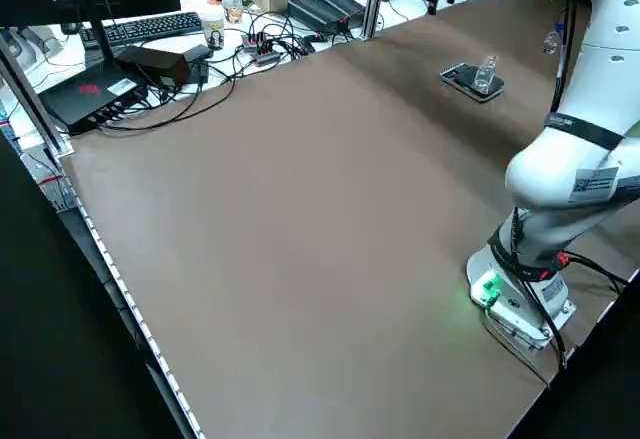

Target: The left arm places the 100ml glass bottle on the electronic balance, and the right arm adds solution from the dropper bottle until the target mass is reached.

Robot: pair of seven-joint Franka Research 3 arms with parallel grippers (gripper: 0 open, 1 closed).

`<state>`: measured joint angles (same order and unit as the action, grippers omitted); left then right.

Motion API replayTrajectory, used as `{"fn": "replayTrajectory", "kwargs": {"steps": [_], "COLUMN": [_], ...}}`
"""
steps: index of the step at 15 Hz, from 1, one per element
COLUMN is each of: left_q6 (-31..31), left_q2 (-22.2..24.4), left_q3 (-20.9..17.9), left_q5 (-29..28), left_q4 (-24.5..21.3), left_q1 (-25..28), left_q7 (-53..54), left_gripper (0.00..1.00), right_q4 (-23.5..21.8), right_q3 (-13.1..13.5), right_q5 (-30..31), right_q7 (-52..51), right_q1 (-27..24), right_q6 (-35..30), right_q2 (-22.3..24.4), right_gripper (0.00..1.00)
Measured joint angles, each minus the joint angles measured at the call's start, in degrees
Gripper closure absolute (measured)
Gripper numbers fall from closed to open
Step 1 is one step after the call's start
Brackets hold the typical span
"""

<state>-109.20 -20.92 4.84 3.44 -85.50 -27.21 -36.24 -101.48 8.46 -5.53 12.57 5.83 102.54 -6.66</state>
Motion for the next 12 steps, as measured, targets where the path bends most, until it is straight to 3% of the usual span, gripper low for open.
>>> {"fn": "replayTrajectory", "kwargs": {"steps": [2,6,8,12], "left_q6": [-10.1,-12.9,-8.7,4.6], "left_q2": [-4.6,-7.6,-6.1,2.4], "left_q3": [0.0,-0.5,-0.9,-0.6], "left_q5": [0.0,-1.6,-4.3,-4.0], "left_q4": [0.3,1.9,3.6,4.6], "left_q1": [-5.3,-7.3,-4.4,6.0], "left_q7": [-7.1,-7.6,-2.5,17.7], "left_gripper": [0.0,0.0,0.0,0.0], "right_q4": [-4.1,-11.1,-12.9,-15.0], "right_q3": [0.0,0.0,-0.1,-0.2], "right_q5": [0.7,3.2,5.1,6.8], "right_q7": [-3.8,-6.6,-6.6,-6.6], "right_q1": [-2.3,-4.2,-4.3,-4.3], "right_q6": [5.5,11.8,12.3,12.7], "right_q2": [0.9,3.0,3.6,3.9], "right_gripper": [0.95,0.95,0.95,0.95]}}
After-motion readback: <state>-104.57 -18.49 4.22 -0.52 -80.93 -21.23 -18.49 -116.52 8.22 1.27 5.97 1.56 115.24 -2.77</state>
